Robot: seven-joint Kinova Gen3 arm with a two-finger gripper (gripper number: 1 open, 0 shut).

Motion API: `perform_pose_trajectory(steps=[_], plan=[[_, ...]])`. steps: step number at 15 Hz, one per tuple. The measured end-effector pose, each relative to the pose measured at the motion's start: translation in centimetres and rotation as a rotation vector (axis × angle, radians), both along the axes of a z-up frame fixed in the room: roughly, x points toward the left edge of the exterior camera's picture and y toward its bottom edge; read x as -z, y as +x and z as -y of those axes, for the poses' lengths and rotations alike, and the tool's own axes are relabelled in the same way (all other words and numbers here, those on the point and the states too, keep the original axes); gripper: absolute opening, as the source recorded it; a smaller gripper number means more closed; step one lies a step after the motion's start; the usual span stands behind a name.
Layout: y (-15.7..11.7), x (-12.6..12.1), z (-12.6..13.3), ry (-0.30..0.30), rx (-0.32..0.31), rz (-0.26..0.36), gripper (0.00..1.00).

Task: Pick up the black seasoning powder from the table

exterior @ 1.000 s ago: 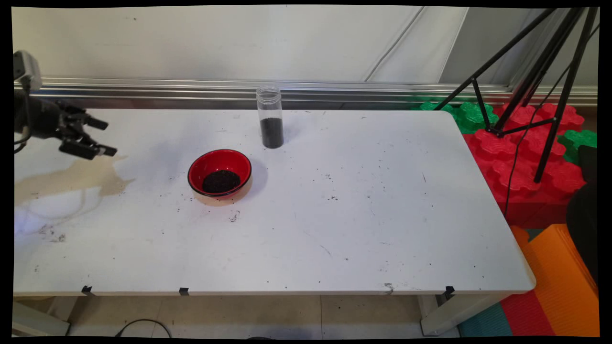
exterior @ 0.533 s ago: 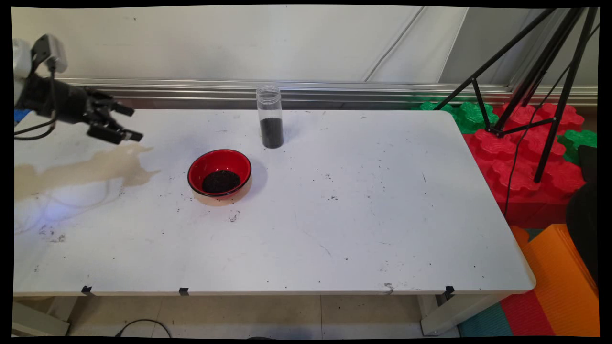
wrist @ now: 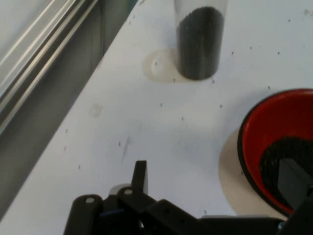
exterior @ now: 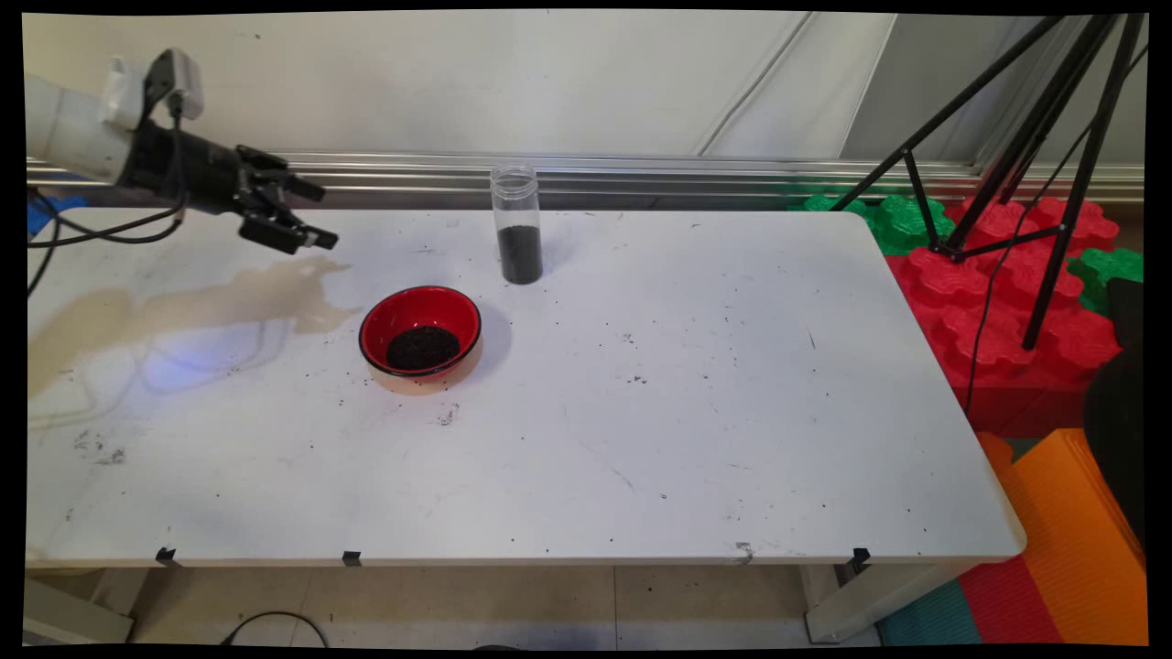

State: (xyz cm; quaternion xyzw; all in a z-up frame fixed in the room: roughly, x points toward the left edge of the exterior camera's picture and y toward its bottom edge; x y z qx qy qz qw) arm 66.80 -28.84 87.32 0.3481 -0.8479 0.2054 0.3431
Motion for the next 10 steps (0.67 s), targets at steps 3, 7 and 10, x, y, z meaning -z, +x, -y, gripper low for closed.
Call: perform_pose_trajectory(steps=[3,7,10], plan=[[-0.6,0.6,1.8,-0.019,0.04,0.001,1.0],[-1.5,1.5,4.4,-0.046,0.107,0.008,1.0],[-2.0,2.1,6.1,-0.066,0.152,0.011,1.0]])
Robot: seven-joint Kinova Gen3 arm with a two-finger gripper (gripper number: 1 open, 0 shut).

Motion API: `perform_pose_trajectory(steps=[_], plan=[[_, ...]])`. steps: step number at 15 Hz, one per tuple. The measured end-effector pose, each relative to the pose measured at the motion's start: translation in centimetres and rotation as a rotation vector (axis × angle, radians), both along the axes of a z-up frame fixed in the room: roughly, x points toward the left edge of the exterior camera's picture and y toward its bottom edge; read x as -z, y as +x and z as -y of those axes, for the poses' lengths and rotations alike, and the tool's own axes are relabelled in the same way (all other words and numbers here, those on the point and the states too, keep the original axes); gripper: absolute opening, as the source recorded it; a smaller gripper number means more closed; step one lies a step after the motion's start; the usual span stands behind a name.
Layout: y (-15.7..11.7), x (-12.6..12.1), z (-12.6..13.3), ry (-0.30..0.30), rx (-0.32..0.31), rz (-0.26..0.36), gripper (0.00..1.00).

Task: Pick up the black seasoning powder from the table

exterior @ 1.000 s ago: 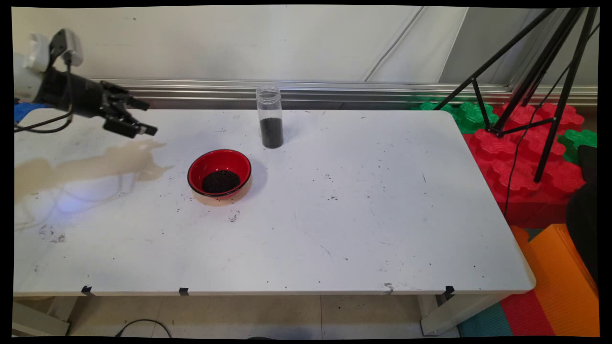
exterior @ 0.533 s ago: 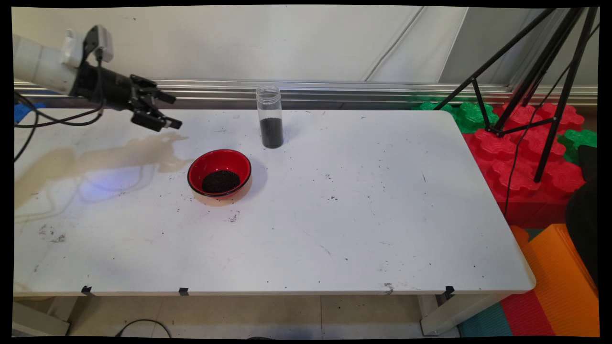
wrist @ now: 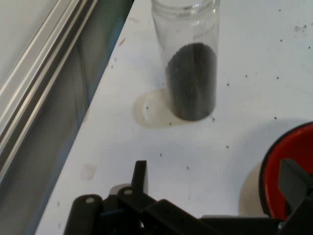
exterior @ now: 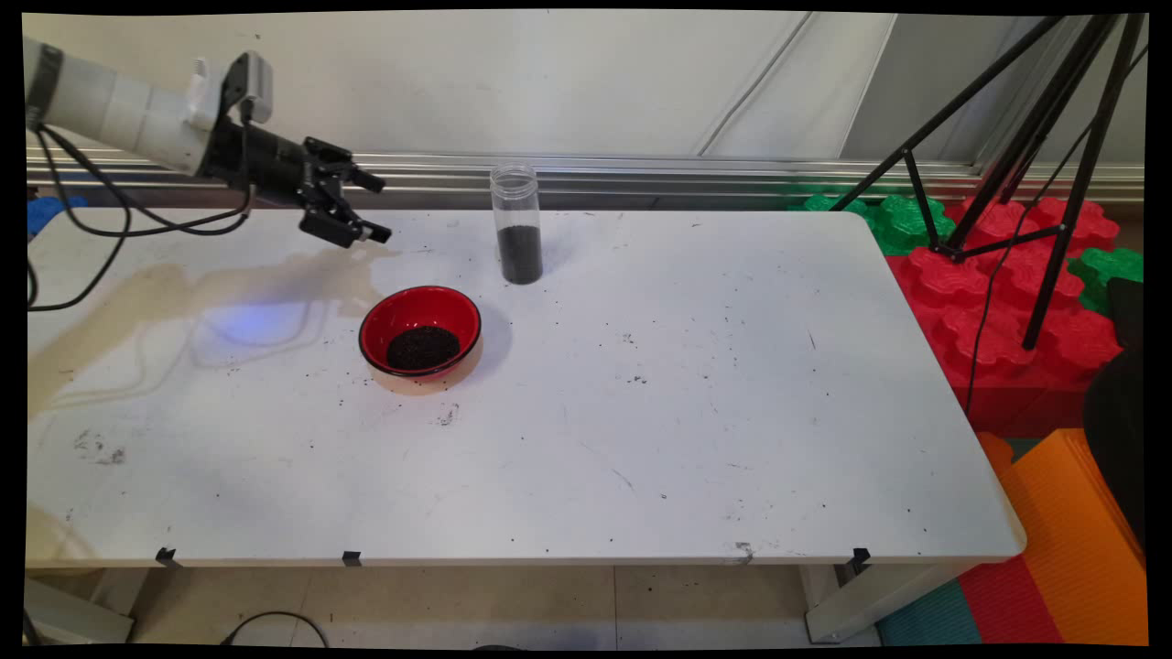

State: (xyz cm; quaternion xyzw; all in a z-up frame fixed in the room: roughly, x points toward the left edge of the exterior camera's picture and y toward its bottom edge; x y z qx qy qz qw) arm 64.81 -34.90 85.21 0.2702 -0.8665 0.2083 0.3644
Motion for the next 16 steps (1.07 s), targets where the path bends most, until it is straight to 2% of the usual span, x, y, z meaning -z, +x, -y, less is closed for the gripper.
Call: perform_pose_trajectory(steps=[9,16], plan=[[-1.5,2.4,5.4,-0.047,0.128,-0.021,1.0],[-2.8,5.3,8.4,-0.049,0.201,-0.1,1.0]])
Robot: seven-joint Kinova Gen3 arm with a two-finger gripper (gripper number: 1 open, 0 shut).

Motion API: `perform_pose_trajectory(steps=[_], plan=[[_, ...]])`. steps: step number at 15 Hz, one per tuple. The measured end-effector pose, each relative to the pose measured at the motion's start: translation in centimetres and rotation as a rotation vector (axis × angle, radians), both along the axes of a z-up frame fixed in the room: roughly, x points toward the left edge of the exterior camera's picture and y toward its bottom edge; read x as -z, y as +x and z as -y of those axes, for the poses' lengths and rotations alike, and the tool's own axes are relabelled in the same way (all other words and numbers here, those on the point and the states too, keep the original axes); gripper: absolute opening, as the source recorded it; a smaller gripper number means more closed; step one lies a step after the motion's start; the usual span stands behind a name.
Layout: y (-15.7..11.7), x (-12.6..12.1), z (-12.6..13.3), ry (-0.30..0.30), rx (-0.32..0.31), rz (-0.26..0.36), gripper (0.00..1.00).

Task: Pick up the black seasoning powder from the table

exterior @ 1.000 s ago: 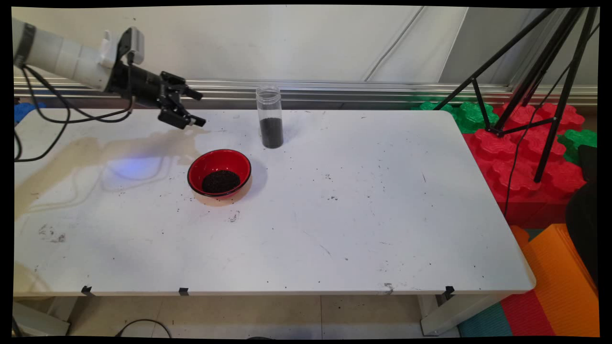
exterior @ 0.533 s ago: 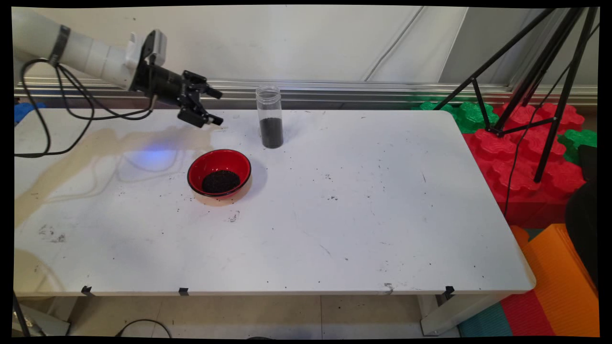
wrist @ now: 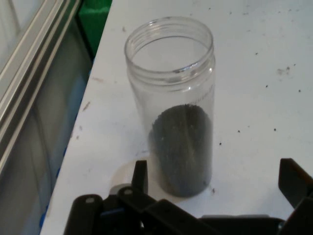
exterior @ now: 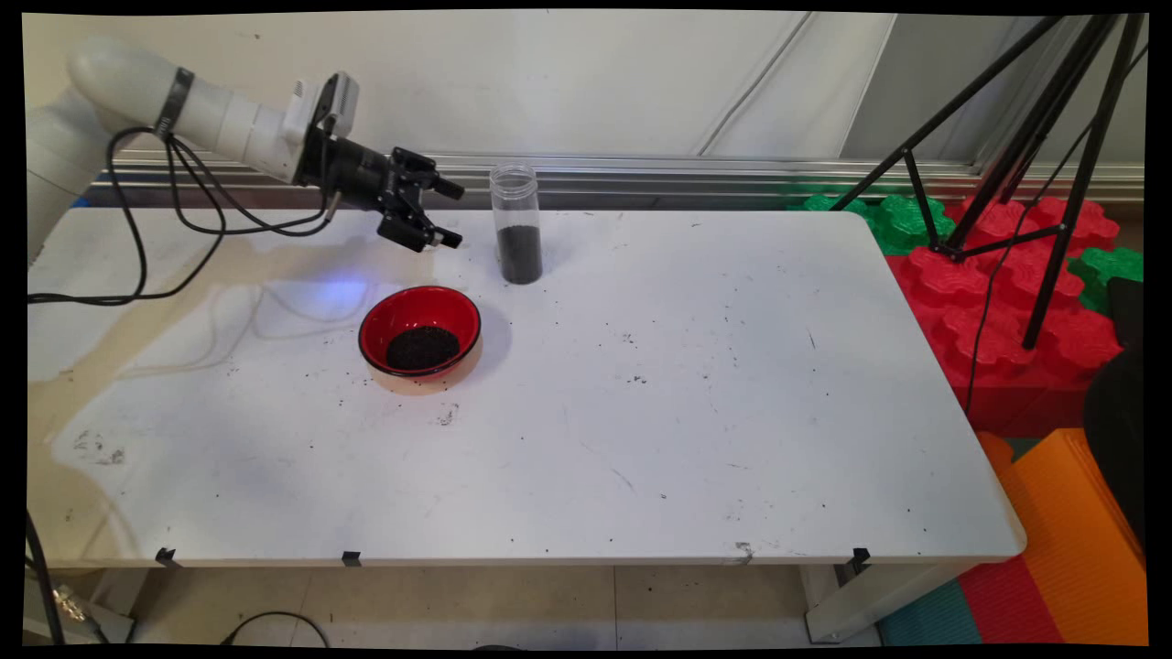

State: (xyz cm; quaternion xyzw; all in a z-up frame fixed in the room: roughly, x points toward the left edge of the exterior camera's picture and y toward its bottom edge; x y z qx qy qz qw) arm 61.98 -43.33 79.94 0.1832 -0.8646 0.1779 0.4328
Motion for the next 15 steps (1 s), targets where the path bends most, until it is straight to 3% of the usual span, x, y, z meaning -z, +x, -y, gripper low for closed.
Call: perform_pose_trajectory(steps=[6,15], plan=[[-0.7,2.5,1.7,0.001,0.018,-0.078,1.0],[-1.2,5.6,3.4,0.011,-0.01,-0.162,1.0]])
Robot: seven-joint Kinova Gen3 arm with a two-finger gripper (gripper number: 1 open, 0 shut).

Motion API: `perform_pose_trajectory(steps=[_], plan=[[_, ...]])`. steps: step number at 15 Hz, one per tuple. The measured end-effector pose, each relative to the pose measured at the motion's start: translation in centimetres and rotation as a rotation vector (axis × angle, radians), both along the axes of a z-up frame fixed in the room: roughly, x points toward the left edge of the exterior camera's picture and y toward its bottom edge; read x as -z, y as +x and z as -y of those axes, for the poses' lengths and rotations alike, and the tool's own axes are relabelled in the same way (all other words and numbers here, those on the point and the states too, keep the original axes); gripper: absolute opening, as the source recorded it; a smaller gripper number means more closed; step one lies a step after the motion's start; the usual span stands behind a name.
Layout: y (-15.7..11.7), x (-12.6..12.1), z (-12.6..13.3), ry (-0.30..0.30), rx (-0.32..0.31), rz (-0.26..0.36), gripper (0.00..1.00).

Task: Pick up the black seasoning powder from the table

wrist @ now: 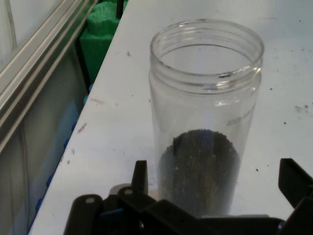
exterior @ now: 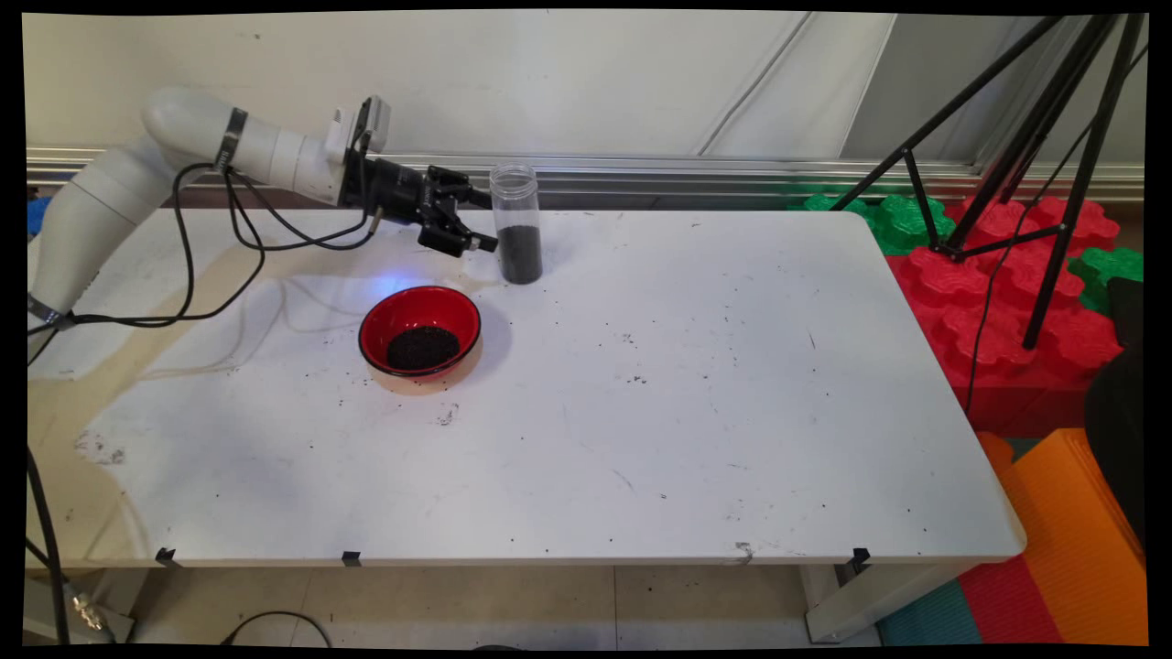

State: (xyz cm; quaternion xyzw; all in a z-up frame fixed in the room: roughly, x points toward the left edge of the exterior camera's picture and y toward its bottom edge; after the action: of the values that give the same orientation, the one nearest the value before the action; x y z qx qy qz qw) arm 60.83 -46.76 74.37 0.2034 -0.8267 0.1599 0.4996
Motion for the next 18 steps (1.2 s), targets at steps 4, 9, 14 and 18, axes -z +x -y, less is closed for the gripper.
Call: perform_pose_trajectory(steps=[4,9,14,18], plan=[[-0.4,1.0,0.7,0.007,-0.006,-0.028,1.0],[-0.9,2.3,1.5,0.018,-0.009,-0.059,1.0],[-1.3,3.1,2.0,0.029,-0.011,-0.077,1.0],[-1.7,3.8,2.4,0.04,-0.012,-0.091,1.0]])
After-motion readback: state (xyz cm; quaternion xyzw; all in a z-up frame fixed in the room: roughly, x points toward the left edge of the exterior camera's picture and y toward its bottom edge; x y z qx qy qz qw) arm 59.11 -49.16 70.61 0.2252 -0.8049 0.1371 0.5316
